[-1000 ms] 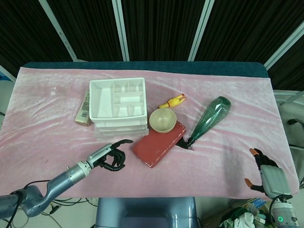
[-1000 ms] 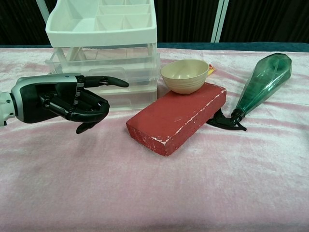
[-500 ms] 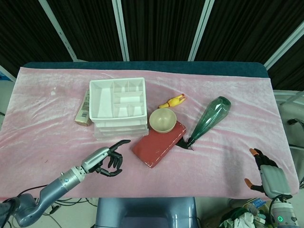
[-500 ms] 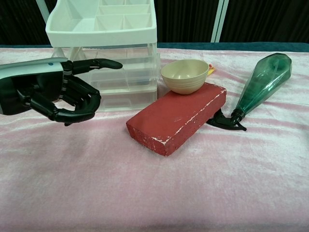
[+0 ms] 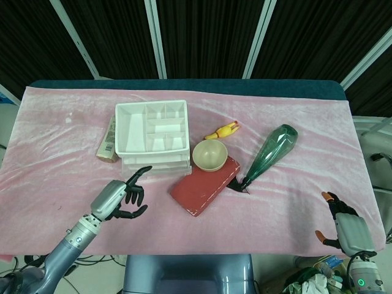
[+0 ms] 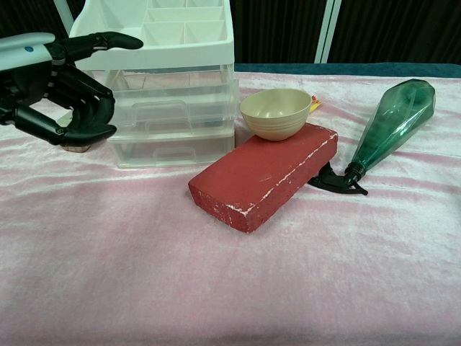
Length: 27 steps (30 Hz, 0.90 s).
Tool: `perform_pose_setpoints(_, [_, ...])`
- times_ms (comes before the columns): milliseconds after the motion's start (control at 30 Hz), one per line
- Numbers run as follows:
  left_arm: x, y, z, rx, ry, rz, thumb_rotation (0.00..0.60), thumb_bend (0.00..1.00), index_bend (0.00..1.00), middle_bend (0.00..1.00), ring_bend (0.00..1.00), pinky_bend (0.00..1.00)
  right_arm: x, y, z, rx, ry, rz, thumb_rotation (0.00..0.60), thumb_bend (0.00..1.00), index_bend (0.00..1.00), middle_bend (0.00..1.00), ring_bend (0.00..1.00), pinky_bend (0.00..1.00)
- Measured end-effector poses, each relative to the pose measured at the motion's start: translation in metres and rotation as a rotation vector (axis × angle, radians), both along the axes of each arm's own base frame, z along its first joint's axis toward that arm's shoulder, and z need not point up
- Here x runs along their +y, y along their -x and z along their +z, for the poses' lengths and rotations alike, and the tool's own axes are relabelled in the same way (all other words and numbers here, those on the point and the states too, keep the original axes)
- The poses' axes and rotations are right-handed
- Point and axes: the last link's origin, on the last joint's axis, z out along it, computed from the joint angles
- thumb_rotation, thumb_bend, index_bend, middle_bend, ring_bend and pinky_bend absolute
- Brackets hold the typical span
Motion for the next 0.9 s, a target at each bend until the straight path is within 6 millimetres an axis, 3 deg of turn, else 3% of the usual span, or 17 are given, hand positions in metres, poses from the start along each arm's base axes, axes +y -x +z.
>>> perform_pose_setpoints(167, [0.006, -0.001, 0.001, 0.079, -0.078, 0.075, 0.600, 0.35, 0.00, 0.67, 0.64, 0.70, 0.000, 0.000, 0.000, 0.001, -0.003, -0.002, 0.600, 0.18, 0.09, 0.07, 0.15, 0.19])
perform_pose_setpoints(400, [0.007, -0.005, -0.005, 0.104, -0.019, 0.108, 0.600, 0.35, 0.00, 0.67, 0.64, 0.70, 0.000, 0.000, 0.000, 0.001, -0.004, -0.004, 0.600, 0.18, 0.09, 0.07, 0.15, 0.19])
perform_pose_setpoints(900, [0.002, -0.005, -0.013, 0.109, 0.006, 0.118, 0.600, 0.35, 0.14, 0.70, 0.66, 0.71, 0.000, 0.000, 0.000, -0.006, -0.008, -0.009, 0.600, 0.18, 0.09, 0.07, 0.15, 0.19])
